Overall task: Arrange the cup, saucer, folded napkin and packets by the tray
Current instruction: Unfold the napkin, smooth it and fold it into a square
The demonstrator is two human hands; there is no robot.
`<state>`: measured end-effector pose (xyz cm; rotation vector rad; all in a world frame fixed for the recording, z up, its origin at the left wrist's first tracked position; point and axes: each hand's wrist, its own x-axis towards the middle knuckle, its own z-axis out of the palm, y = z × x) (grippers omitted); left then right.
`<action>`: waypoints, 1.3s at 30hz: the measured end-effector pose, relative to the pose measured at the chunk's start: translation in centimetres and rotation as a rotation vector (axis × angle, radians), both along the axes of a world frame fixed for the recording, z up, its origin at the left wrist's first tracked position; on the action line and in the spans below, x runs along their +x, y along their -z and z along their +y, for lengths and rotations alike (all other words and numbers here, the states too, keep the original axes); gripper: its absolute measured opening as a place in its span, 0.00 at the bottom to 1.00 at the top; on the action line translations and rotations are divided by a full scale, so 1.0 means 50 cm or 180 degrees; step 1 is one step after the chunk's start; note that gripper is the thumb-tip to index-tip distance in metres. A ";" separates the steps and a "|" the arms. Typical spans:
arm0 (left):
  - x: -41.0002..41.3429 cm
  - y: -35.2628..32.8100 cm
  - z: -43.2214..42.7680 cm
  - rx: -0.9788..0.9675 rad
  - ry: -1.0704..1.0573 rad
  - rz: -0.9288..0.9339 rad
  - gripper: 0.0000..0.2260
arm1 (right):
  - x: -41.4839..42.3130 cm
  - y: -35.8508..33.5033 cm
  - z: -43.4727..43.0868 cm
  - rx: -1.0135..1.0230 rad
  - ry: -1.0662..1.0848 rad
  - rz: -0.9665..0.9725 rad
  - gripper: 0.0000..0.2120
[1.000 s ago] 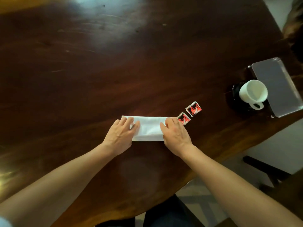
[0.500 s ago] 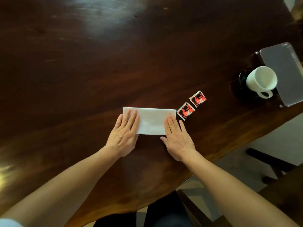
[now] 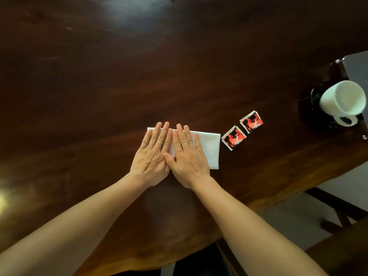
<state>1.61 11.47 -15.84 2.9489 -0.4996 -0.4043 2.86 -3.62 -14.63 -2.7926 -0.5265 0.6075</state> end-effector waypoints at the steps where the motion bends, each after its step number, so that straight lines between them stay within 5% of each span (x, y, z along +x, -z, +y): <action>1: 0.001 0.003 -0.001 0.0005 -0.0032 -0.0013 0.31 | 0.003 0.009 -0.005 -0.0039 0.0016 -0.0027 0.35; 15: 0.005 0.001 0.011 0.0049 -0.0311 -0.0044 0.32 | 0.022 0.031 -0.128 -0.0549 0.0017 -0.0250 0.36; 29: -0.120 -0.008 -0.020 0.0095 -0.1157 0.0335 0.34 | 0.175 0.002 -0.130 -0.0914 -0.1776 -0.0659 0.35; 39: -0.269 -0.054 -0.134 0.0035 -0.0994 0.0860 0.41 | 0.249 -0.018 0.027 -0.1486 -0.0428 -0.0490 0.45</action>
